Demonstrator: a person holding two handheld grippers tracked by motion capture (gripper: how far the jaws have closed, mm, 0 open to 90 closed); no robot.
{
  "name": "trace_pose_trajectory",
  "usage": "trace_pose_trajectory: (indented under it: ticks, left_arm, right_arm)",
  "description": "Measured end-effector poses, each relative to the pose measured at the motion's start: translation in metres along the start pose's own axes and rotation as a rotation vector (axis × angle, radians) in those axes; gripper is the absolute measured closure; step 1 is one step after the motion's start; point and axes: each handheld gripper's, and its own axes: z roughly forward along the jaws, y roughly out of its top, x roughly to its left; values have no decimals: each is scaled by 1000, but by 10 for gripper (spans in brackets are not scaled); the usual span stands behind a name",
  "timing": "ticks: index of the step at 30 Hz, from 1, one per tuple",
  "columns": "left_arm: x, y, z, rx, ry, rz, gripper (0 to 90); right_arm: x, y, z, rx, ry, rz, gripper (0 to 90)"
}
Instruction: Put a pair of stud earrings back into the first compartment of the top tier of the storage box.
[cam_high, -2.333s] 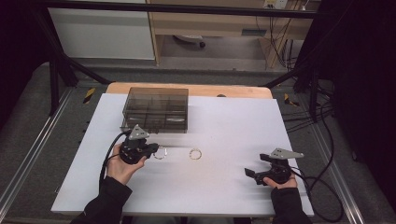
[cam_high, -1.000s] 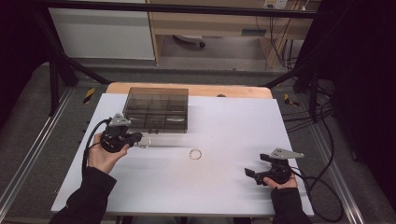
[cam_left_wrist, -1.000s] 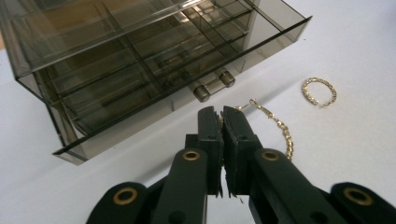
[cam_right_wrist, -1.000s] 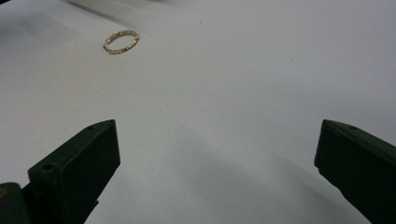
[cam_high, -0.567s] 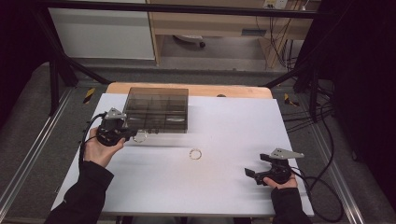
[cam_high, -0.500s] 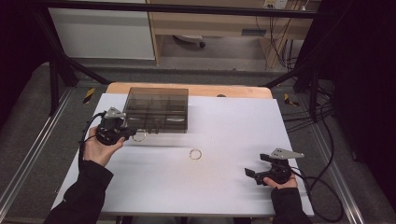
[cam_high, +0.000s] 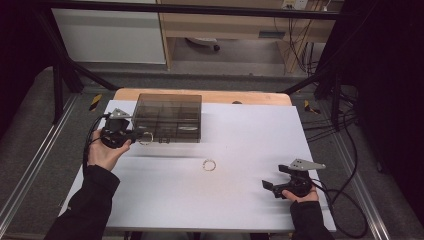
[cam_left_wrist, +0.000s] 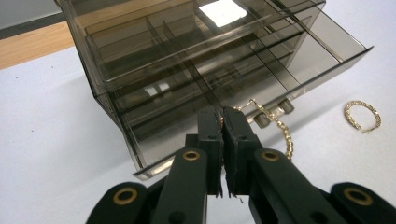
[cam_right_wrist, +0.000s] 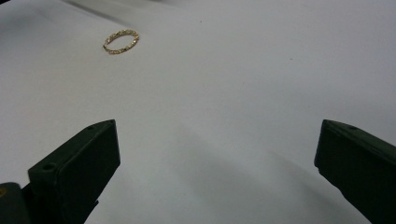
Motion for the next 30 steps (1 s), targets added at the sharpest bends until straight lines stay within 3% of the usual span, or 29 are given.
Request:
trace_pose_trajectory:
  ticks: [30]
  left_arm:
    - [22, 9, 21, 10, 61, -45, 863]
  right_arm:
    - [0, 0, 0, 4, -1, -1, 6]
